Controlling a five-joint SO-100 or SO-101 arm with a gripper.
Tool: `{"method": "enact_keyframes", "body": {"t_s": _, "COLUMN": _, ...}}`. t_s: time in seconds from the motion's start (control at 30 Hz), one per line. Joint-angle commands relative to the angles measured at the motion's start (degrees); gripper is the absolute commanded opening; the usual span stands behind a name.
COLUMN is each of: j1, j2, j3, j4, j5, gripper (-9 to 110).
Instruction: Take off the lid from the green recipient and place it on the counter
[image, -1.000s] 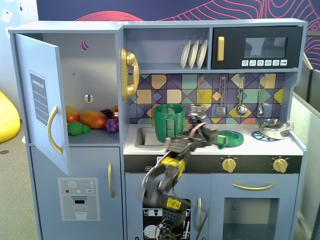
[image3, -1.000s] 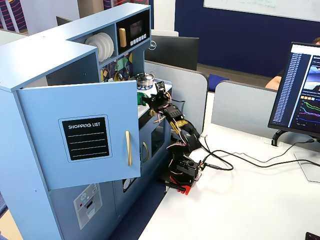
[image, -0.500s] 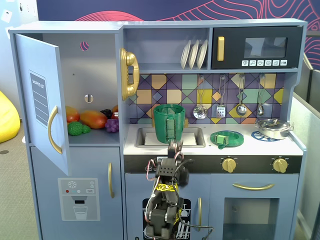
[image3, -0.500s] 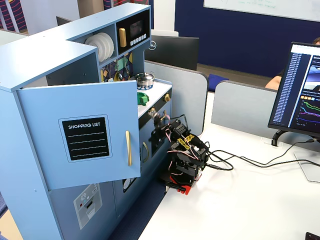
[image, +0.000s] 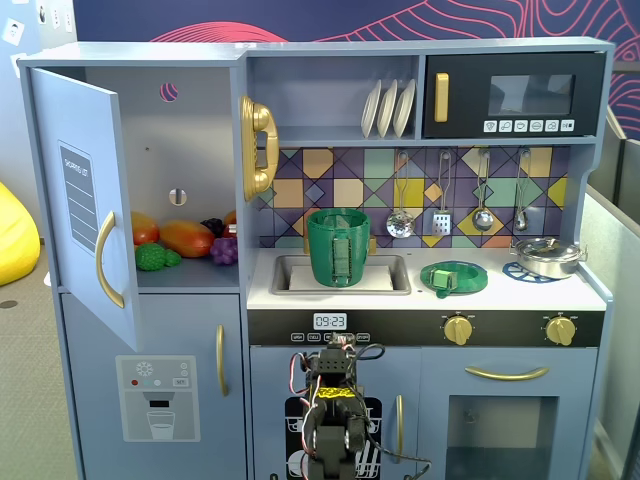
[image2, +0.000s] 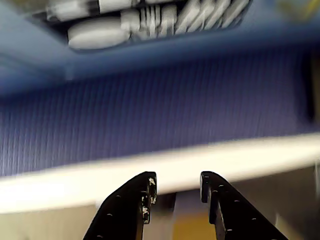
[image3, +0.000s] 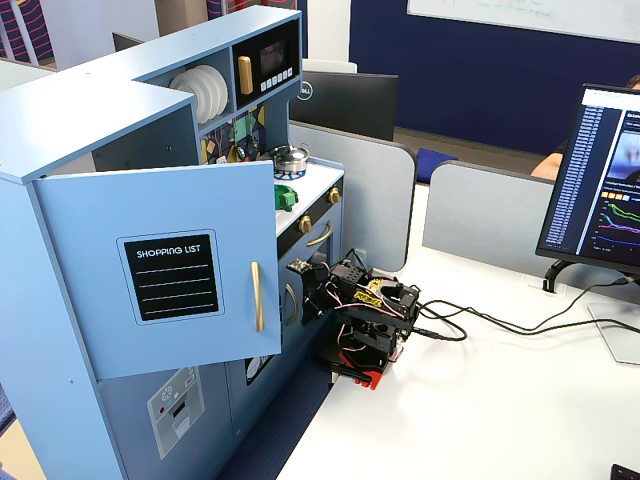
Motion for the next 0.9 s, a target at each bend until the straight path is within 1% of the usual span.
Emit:
{"method": "enact_keyframes", "body": {"t_s": 0.0, "j1": -0.3, "j2": 1.8, "j3": -0.4, "j4": 9.7, "j5": -3.0, "gripper": 0}}
{"method": "enact_keyframes", "body": {"t_s": 0.1, "j1": 1.2, "j2": 2.6, "j3": -0.4, "j4": 13.8, "j5": -3.3, "gripper": 0}}
{"method": "enact_keyframes", "body": {"t_s": 0.23, "j1": 2.4, "j2": 4.7, "j3": -0.4, "j4": 20.7, "j5": -6.7, "gripper": 1}}
{"method": "enact_keyframes", "body": {"t_s": 0.27, "j1": 2.4, "j2": 5.4, "j3": -0.4, "j4": 21.4, "j5": -5.4, "gripper": 1}}
{"method": "enact_keyframes", "body": {"t_s": 0.33, "j1": 2.6, "j2": 5.5, "j3": -0.4, "j4": 21.7, "j5": -3.3, "gripper": 1}}
{"method": "enact_keyframes", "body": {"t_s": 0.87, "j1": 2.6, "j2": 5.5, "j3": -0.4, "j4": 21.8, "j5": -3.3, "gripper": 1}}
